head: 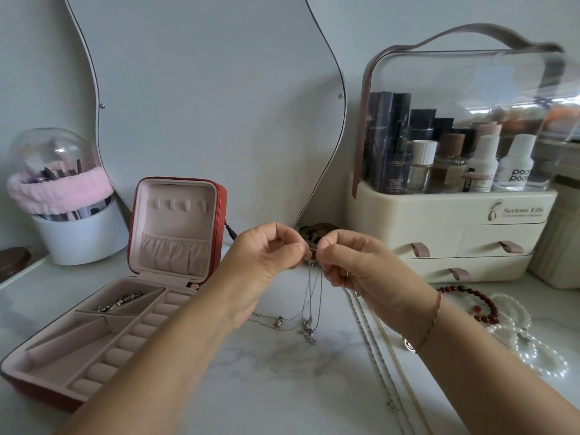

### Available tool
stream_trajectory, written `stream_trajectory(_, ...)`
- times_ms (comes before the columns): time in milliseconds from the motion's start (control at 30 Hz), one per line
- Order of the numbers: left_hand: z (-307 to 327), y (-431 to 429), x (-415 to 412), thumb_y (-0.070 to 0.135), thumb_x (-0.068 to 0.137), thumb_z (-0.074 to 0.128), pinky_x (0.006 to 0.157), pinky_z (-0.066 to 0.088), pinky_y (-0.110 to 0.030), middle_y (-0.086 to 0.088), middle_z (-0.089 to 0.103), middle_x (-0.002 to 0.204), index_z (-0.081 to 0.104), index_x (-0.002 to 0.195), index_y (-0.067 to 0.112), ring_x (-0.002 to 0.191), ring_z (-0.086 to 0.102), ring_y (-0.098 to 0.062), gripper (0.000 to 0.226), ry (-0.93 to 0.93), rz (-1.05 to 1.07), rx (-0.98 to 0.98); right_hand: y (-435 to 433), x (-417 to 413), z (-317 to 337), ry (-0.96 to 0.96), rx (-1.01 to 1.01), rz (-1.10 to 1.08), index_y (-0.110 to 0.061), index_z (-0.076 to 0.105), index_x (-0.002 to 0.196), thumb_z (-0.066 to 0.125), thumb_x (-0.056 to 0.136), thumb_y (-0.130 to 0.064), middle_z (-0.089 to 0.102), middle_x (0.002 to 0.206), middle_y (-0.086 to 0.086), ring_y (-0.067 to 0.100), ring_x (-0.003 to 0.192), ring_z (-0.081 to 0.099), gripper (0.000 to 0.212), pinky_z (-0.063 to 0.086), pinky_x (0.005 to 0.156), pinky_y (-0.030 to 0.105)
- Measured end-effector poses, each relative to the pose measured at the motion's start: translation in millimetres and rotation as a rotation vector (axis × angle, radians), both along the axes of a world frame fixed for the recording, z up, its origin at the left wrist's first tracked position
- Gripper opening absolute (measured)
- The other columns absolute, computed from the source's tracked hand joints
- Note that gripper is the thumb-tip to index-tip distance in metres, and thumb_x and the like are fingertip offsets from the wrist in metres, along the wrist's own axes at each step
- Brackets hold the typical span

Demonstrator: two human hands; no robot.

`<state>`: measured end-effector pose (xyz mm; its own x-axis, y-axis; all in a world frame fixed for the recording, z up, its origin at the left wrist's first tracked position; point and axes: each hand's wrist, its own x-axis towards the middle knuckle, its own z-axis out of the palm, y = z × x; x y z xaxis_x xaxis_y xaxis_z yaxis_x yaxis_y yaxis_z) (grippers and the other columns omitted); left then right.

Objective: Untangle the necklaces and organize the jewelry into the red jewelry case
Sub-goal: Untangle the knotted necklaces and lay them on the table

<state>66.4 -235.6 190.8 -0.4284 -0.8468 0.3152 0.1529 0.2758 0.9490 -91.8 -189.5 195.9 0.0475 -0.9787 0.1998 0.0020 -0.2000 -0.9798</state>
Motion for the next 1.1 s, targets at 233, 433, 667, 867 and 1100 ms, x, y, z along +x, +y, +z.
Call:
stream_trajectory(233, 3, -4, 4, 0.017, 0.053, 0.065, 0.066, 0.039, -0.026, 0.002, 0.054, 0.066, 0.059, 0.082, 0.018, 0.058, 0.047, -0.01, 0.03, 0.117, -0.293, 0.342, 0, 0, -1, -0.102, 0.053, 0.074, -0.017, 0.054, 0.069, 0.059, 0.068, -0.017, 0.05, 0.065, -0.002, 0.008, 0.059, 0.045, 0.005, 0.038, 0.064, 0.021)
stream_trajectory(433, 1, -7, 5, 0.013, 0.053, 0.062, 0.067, 0.035, -0.029, -0.001, 0.046, 0.064, 0.06, 0.081, 0.016, 0.057, 0.043, -0.013, 0.028, 0.166, -0.312, 0.401, -1, 0, -1, -0.208, 0.132, 0.12, -0.021, 0.054, 0.061, 0.054, 0.073, -0.013, 0.05, 0.076, 0.004, 0.01, 0.065, 0.045, 0.014, 0.037, 0.069, 0.025)
stream_trajectory(667, 7, -12, 10, 0.011, 0.064, 0.053, 0.064, 0.032, -0.03, 0.001, 0.047, 0.061, 0.053, 0.079, 0.016, 0.056, 0.04, -0.014, 0.015, 0.257, -0.164, 0.417, 0, -16, 12, -0.619, 0.155, 0.151, -0.014, 0.053, 0.065, 0.049, 0.068, -0.015, 0.059, 0.072, 0.006, 0.019, 0.067, 0.06, 0.005, 0.045, 0.081, 0.032)
stream_trajectory(867, 13, -16, 16, 0.016, 0.071, 0.054, 0.077, 0.046, -0.031, 0.002, 0.041, 0.05, 0.051, 0.073, 0.016, 0.059, 0.053, -0.017, 0.004, 0.416, 0.02, 0.434, 1, -28, 18, -0.731, 0.119, 0.148, -0.014, 0.054, 0.063, 0.055, 0.068, -0.018, 0.04, 0.054, -0.002, 0.015, 0.054, 0.053, 0.007, 0.054, 0.08, 0.034)
stream_trajectory(1100, 14, -20, 20, 0.011, 0.089, 0.043, 0.047, 0.043, -0.02, 0.004, 0.034, 0.048, 0.047, 0.072, 0.018, 0.042, 0.036, -0.011, 0.019, 0.441, 0.074, 0.465, 1, -35, 19, -0.701, 0.089, 0.217, -0.014, 0.053, 0.075, 0.085, 0.044, -0.017, 0.032, 0.058, -0.005, 0.01, 0.047, 0.036, 0.045, 0.052, 0.06, 0.026)
